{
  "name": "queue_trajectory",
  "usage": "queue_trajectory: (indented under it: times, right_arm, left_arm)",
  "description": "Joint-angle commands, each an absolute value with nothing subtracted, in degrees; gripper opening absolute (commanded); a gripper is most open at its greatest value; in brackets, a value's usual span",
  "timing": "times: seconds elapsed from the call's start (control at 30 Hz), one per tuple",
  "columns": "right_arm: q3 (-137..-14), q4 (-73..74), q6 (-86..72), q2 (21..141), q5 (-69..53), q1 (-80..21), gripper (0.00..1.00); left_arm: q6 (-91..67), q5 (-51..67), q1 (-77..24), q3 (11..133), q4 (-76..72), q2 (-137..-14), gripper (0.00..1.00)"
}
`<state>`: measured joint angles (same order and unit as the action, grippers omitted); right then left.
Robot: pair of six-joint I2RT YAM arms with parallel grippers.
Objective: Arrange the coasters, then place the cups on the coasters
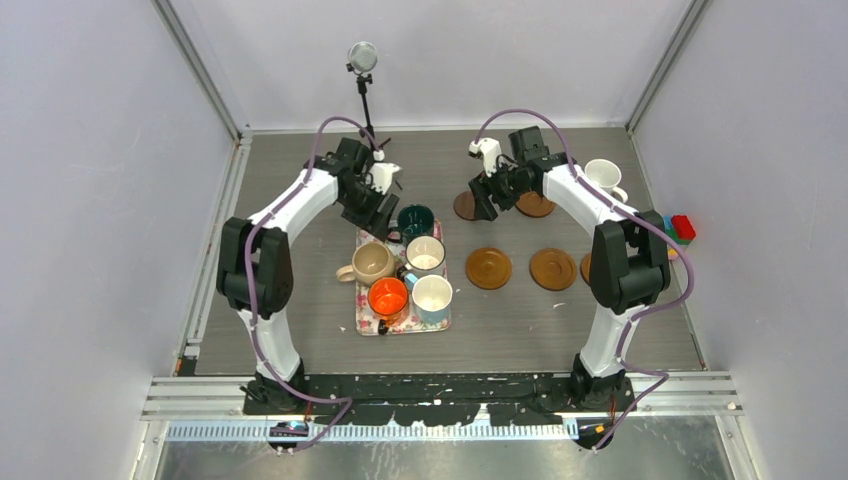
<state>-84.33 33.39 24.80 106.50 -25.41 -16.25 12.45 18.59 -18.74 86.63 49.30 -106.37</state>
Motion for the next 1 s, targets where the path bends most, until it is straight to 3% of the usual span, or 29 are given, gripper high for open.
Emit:
queue_trajectory:
  times: [0.0, 0.97]
  right_arm:
    - [-86.36, 31.56, 24.13, 105.67, -24.98, -16.42, 0.73]
    - [-84.46, 29.88, 25.17, 106.61, -24.63, -16.20, 0.67]
  left_arm:
    - [11.88, 15.96, -19.07, 86.99, 46.56, -109.01, 0.62]
    - [2.26, 18.27, -18.54, 101.14, 41.94, -121.18, 0.57]
